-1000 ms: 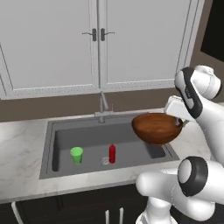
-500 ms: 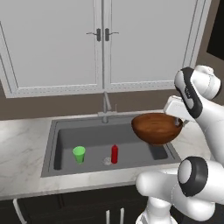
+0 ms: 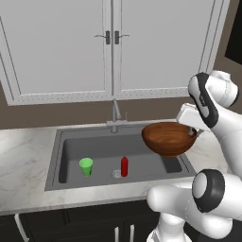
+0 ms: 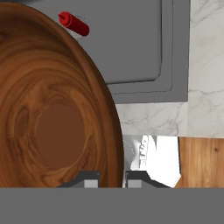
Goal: Pick the cup and bowl and place them in the sink. Then turn on the water.
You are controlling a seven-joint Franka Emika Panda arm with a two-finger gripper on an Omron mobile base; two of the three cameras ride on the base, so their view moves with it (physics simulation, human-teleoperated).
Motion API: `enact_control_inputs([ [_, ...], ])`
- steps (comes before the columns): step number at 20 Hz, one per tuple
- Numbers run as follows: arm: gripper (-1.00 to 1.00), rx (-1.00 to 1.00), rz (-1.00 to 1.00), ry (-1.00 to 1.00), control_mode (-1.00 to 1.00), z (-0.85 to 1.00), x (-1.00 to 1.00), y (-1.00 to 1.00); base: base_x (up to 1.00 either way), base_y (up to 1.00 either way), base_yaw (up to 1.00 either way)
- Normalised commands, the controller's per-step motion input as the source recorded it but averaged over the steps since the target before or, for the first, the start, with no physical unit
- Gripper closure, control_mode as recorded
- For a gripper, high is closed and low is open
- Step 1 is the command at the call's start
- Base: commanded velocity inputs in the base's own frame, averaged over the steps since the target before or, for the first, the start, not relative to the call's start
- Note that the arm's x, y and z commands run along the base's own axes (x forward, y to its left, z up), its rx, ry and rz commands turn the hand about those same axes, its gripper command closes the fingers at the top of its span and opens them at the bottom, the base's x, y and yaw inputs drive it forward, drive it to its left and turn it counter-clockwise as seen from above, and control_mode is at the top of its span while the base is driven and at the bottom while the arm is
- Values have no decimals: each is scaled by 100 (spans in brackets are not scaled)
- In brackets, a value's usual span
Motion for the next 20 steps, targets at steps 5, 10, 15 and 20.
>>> enact_control_inputs([
  [5, 100, 0, 0, 0, 100, 0, 0, 0, 1, 0, 0],
  [10, 100, 0, 0, 0, 100, 0, 0, 0, 0, 0, 0],
  [15, 100, 0, 0, 0, 100, 0, 0, 0, 0, 0, 0],
  [20, 100, 0, 0, 0, -100, -3, 8, 0, 0, 0, 0],
])
